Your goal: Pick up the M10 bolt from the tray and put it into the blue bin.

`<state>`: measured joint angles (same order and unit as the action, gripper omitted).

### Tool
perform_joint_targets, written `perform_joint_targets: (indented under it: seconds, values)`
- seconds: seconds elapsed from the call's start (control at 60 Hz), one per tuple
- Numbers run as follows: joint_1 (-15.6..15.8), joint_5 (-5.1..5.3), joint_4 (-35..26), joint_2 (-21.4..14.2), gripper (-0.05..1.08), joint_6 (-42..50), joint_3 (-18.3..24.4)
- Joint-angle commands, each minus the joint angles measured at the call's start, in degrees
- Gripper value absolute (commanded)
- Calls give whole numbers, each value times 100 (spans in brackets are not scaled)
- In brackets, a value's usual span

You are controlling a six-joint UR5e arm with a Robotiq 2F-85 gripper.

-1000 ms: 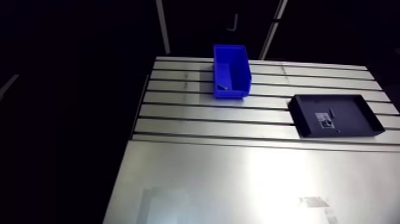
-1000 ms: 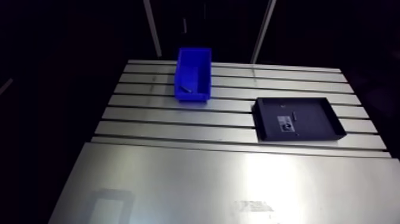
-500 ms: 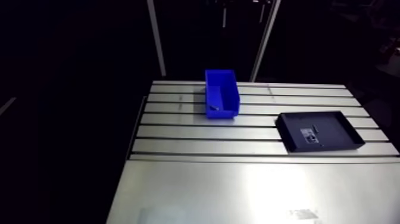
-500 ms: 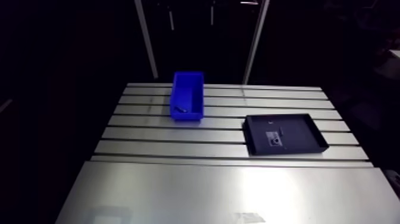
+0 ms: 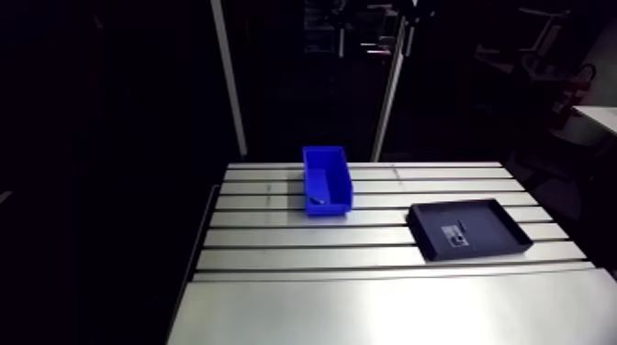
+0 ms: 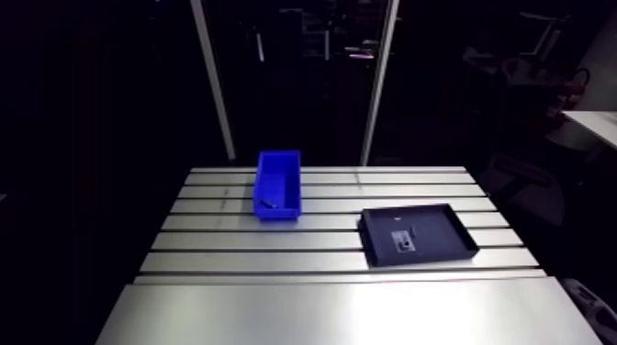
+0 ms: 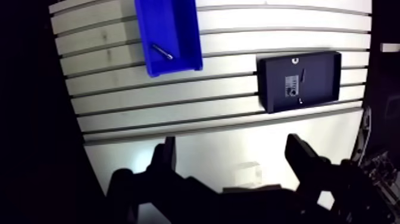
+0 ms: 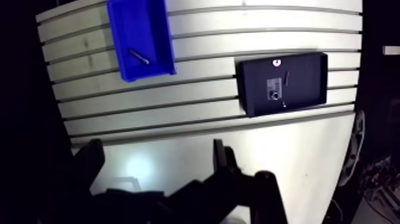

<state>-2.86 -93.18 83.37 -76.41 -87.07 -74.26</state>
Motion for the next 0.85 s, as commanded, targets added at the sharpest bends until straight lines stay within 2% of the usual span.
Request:
perform_joint_targets:
  seconds: [0.017,0.367,0.85]
  values:
    - [-107,6,-27,-88,1,38,39]
    - [-118,33,-27,-80,1,37,135]
    - [-83,41,-27,-123,1,46,23]
